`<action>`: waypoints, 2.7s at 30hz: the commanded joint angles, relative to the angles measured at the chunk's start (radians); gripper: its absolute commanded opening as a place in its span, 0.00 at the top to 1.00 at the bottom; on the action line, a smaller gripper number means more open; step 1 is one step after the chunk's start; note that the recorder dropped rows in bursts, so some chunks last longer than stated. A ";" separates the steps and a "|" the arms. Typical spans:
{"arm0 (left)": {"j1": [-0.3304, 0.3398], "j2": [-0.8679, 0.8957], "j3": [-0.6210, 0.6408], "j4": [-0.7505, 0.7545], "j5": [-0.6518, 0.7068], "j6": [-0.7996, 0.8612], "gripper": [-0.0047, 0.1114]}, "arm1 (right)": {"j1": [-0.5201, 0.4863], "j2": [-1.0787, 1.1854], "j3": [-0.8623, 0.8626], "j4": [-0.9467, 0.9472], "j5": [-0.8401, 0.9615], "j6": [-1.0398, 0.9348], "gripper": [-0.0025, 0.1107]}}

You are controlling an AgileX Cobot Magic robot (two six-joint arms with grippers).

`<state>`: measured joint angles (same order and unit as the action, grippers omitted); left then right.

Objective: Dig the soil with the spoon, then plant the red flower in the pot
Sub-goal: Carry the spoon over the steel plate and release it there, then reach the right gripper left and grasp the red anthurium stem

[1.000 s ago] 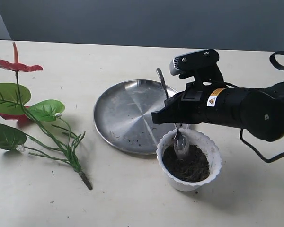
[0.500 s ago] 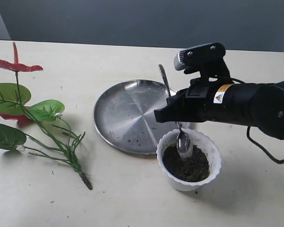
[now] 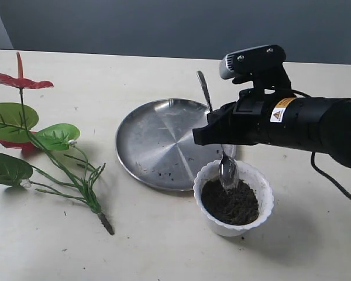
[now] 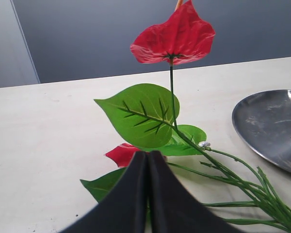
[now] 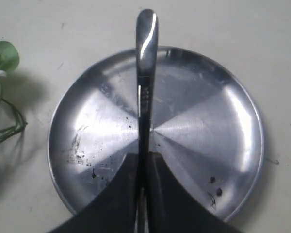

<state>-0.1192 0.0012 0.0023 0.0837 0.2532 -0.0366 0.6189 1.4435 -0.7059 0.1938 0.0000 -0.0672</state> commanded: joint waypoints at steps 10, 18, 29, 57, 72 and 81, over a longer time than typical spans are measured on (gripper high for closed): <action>-0.005 -0.001 -0.002 0.001 -0.014 -0.006 0.95 | -0.001 0.078 -0.003 -0.039 -0.041 -0.031 0.98; -0.005 -0.001 -0.002 0.001 -0.014 -0.006 0.95 | -0.001 0.075 -0.202 -0.025 -0.147 -0.031 0.98; -0.005 -0.001 -0.002 0.001 -0.014 -0.006 0.95 | -0.001 0.522 -0.539 -0.022 0.080 -0.025 0.98; -0.005 -0.001 -0.002 0.001 -0.014 -0.006 0.95 | 0.092 0.468 -0.646 0.051 0.434 -0.155 0.64; -0.005 -0.001 -0.002 0.001 -0.014 -0.006 0.95 | 0.350 0.672 -0.998 0.000 0.614 -0.236 0.60; -0.005 -0.001 -0.002 0.001 -0.014 -0.006 0.95 | 0.366 0.714 -1.069 -0.005 0.693 -0.224 0.52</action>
<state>-0.1192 0.0012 0.0023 0.0837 0.2532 -0.0366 0.9752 2.1603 -1.7660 0.1980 0.6821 -0.2955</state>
